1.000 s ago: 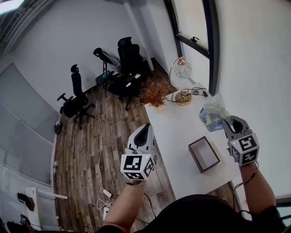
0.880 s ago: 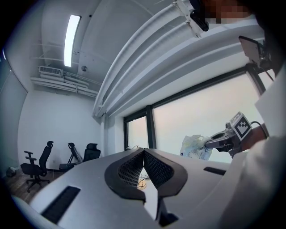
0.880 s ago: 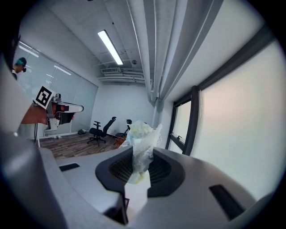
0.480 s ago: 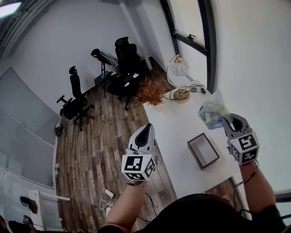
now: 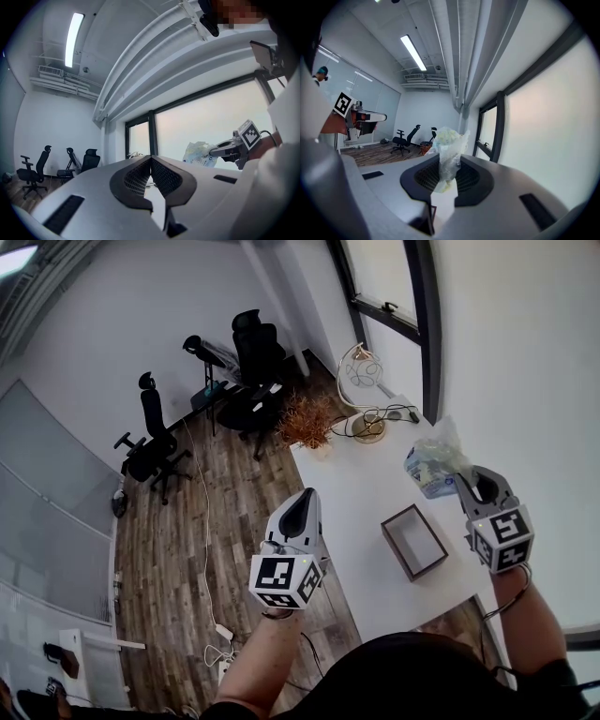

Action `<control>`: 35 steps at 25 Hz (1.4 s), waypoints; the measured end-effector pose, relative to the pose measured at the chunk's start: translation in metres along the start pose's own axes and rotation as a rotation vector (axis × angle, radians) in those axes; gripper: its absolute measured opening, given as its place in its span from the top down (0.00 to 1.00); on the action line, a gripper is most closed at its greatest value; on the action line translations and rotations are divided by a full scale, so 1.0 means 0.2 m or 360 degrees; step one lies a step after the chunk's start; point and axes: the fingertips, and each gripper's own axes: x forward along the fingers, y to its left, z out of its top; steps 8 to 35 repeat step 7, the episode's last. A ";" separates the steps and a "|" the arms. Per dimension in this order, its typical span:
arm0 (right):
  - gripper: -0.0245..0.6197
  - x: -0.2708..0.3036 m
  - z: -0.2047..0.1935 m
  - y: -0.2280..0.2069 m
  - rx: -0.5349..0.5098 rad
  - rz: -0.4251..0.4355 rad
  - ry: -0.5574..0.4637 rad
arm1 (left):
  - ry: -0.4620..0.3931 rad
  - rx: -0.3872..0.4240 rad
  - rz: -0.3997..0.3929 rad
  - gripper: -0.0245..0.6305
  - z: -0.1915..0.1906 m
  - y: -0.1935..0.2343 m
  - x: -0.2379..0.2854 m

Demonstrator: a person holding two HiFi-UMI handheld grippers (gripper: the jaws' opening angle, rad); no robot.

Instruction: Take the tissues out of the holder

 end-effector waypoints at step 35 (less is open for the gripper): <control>0.86 -0.01 0.03 0.00 0.0004 0.0015 -0.0020 | -0.0027 -0.0015 -0.0009 0.95 0.02 -0.05 0.04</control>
